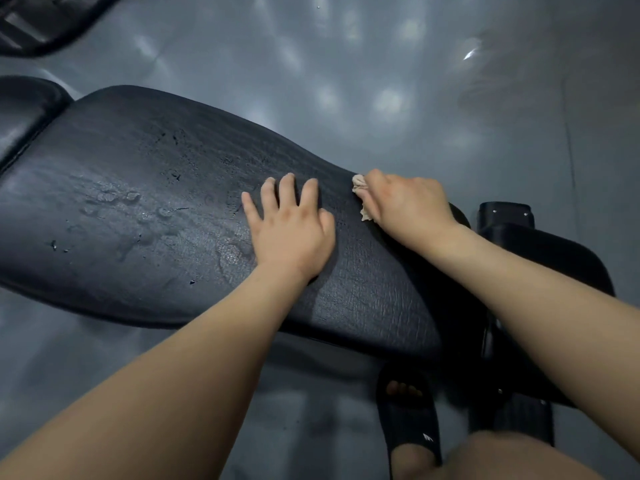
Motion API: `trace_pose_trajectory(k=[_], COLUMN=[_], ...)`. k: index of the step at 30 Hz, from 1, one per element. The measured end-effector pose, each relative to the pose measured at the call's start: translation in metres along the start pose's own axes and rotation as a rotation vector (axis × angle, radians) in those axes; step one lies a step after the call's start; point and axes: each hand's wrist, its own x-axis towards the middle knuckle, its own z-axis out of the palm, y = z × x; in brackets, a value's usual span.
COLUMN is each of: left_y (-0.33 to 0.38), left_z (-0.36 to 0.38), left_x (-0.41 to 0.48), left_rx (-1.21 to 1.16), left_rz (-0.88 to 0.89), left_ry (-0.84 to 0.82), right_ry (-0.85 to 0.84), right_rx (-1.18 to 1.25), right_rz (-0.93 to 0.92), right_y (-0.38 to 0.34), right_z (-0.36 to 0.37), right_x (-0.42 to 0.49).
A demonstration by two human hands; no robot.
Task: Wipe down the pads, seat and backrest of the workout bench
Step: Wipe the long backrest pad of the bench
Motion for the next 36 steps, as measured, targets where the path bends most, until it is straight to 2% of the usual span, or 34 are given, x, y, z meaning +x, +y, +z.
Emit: trace_pose_trajectory(k=[4,8,14,18,22,24,27,29,31,36], left_y=[0.005,0.007,0.008,0.007,0.007,0.008,0.009,0.008,0.009,0.008], left_z=[0.006,0.006,0.006,0.006,0.006,0.006,0.005,0.005,0.006,0.006], left_x=[-0.005,-0.005,-0.005,-0.006,-0.005,-0.005,-0.005,-0.005,-0.006,-0.005], left_rx=[0.034,0.046,0.051,0.060,0.057,0.055,0.058,0.061,0.067,0.071], left_rz=[-0.010,-0.018,-0.021,-0.018,-0.023,-0.025,-0.020,-0.020,-0.018,-0.011], left_ry=[0.021,0.042,0.047,0.054,0.044,0.044,0.047,0.046,0.042,0.041], right_ry=[-0.004,-0.083,-0.113,-0.101,-0.035,-0.014,-0.040,-0.098,-0.060,0.066], right_rx=[-0.051,-0.151,-0.099,-0.102,-0.099,-0.111,-0.253,-0.237,-0.193,-0.134], right_rz=[0.152,0.342,0.437,0.363,0.097,0.022,0.107,0.251,0.300,0.117], right_y=[0.042,0.064,0.063,0.046,0.009,0.012,0.033,0.046,0.050,0.015], right_z=[-0.005,-0.012,-0.006,-0.017,-0.016,-0.014,-0.013,-0.017,-0.011,-0.009], right_x=[-0.039,-0.053,-0.024,-0.061,-0.124,-0.128,-0.091,-0.067,-0.068,-0.128])
